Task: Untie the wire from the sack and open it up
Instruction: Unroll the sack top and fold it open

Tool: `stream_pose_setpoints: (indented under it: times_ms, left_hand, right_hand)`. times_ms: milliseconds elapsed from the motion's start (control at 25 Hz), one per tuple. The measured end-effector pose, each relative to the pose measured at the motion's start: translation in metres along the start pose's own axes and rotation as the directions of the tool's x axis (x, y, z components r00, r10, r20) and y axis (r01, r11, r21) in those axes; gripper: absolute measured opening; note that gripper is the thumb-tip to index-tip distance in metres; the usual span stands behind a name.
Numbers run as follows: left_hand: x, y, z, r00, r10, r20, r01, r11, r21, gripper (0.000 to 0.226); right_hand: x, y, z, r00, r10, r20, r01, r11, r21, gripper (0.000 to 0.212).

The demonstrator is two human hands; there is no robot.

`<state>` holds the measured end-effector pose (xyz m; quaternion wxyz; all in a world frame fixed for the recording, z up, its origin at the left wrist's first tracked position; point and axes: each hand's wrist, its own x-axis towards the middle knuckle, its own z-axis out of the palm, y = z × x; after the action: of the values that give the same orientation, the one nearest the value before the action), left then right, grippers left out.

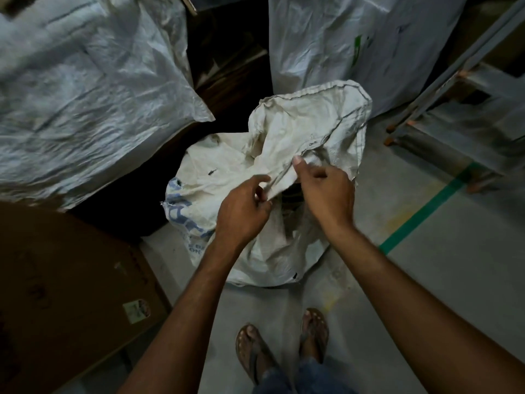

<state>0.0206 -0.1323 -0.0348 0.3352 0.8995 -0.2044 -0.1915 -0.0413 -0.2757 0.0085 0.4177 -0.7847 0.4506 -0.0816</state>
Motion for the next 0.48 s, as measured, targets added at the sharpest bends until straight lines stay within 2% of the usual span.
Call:
stream_pose_setpoints:
  times_ms: [40, 120, 200, 280, 360, 400, 480]
  left_hand:
    - [-0.005, -0.001, 0.001, 0.997, 0.005, 0.076, -0.007, 1.0, 0.017, 0.047]
    - [-0.012, -0.005, 0.001, 0.987, 0.003, 0.16, -0.004, 1.0, 0.008, 0.043]
    - [-0.013, -0.008, -0.004, 0.996, -0.021, 0.086, 0.028, 0.996, -0.087, 0.034]
    - [-0.008, -0.003, -0.018, 0.994, -0.088, -0.07, 0.066, 0.961, -0.269, 0.023]
    - [-0.003, 0.01, -0.037, 0.99, -0.105, -0.094, 0.062, 0.923, -0.38, 0.03]
    - [-0.002, 0.016, -0.046, 0.997, -0.061, -0.044, 0.04, 0.927, -0.373, 0.036]
    - [-0.005, 0.023, -0.061, 0.994, 0.063, 0.089, -0.044, 0.979, -0.199, 0.046]
  right_hand:
    - [0.002, -0.002, 0.004, 0.999, 0.043, -0.016, -0.043, 0.999, -0.008, 0.053]
    - [0.002, -0.002, 0.011, 0.998, 0.047, -0.03, -0.048, 0.998, -0.034, 0.039]
    - [-0.003, -0.001, 0.013, 0.999, -0.03, -0.024, 0.031, 0.999, 0.01, 0.023]
    - [-0.009, 0.0, 0.009, 0.987, -0.159, -0.017, 0.16, 0.987, 0.025, 0.023]
    - [-0.019, -0.006, 0.002, 0.95, -0.313, 0.021, 0.312, 0.949, 0.039, 0.021]
    - [-0.025, -0.012, -0.001, 0.925, -0.378, 0.037, 0.376, 0.925, 0.051, 0.018]
    - [-0.038, -0.027, -0.012, 0.887, -0.46, 0.035, 0.456, 0.886, 0.078, 0.011]
